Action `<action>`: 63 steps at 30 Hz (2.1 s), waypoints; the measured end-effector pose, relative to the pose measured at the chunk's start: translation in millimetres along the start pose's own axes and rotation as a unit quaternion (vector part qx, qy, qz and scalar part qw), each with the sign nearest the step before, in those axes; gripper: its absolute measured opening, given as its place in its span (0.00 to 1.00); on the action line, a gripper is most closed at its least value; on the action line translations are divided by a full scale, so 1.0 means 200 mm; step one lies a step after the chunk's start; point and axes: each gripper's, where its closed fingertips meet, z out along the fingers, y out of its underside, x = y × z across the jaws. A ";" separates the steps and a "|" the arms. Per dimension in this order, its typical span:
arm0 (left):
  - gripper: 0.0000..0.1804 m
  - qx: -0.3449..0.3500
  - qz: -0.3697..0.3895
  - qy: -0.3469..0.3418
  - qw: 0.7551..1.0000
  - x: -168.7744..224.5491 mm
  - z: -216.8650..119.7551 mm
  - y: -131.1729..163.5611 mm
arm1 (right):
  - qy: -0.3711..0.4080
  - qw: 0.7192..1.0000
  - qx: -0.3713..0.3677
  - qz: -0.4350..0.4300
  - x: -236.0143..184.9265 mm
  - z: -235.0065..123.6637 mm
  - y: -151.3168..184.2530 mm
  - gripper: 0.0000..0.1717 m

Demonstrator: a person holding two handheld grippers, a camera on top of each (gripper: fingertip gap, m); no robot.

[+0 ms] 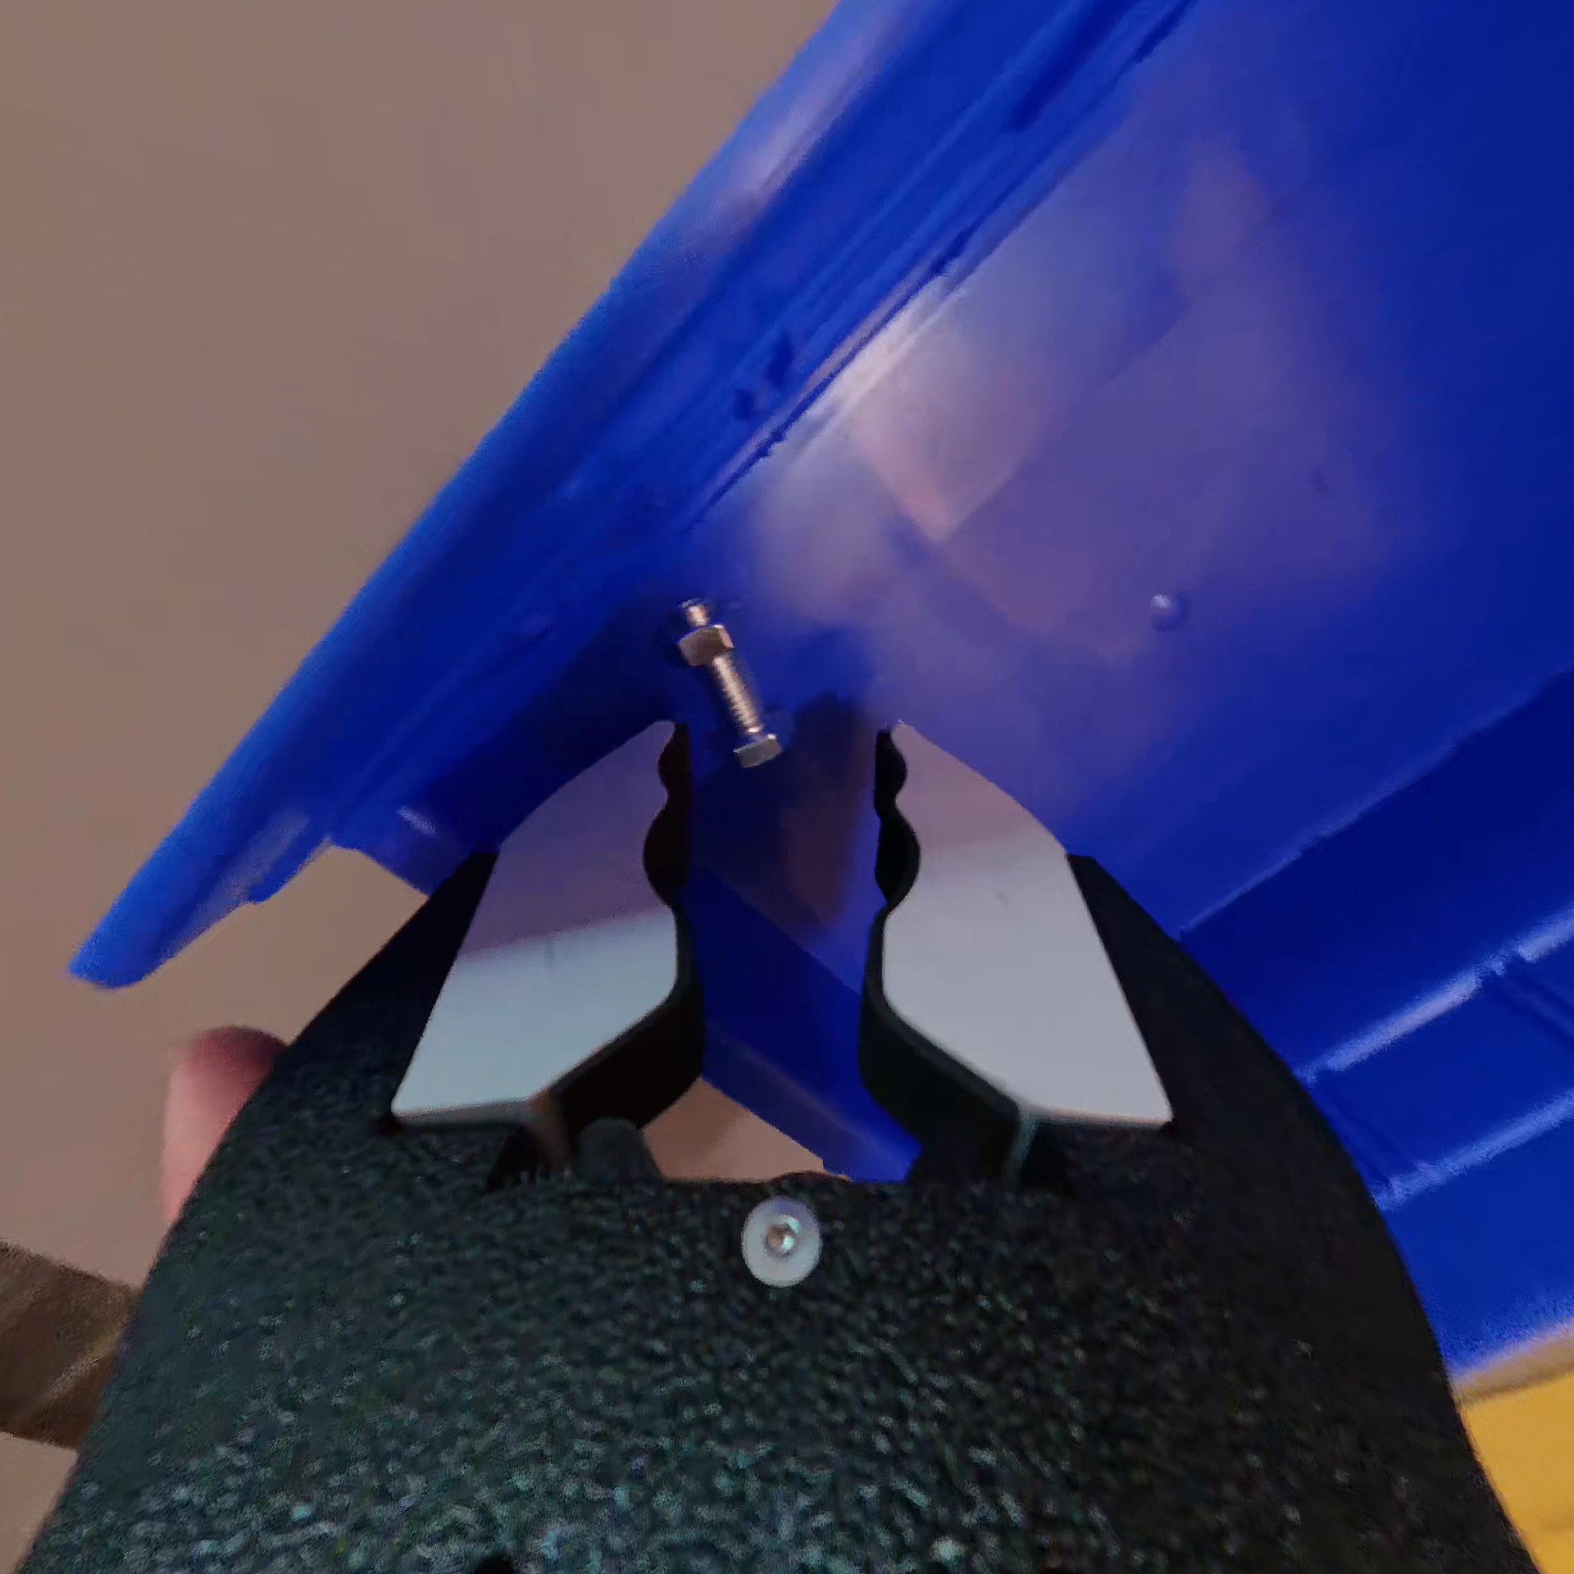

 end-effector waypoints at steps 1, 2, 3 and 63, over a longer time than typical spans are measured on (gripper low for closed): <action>0.21 0.002 -0.018 -0.009 1.000 -0.01 0.00 0.00 | 0.000 1.000 0.001 -0.006 0.00 0.00 0.00 0.42; 0.21 0.000 -0.034 -0.010 0.999 0.00 0.00 0.00 | 0.002 1.000 0.000 -0.013 0.00 0.00 -0.01 0.42; 0.21 0.000 -0.046 -0.012 0.999 0.00 0.00 0.00 | 0.005 1.000 -0.001 -0.018 0.00 -0.01 -0.01 0.42; 0.05 0.224 0.529 0.709 0.410 0.82 -0.84 1.42 | -0.051 0.976 0.189 0.090 -0.03 -0.12 -0.32 0.29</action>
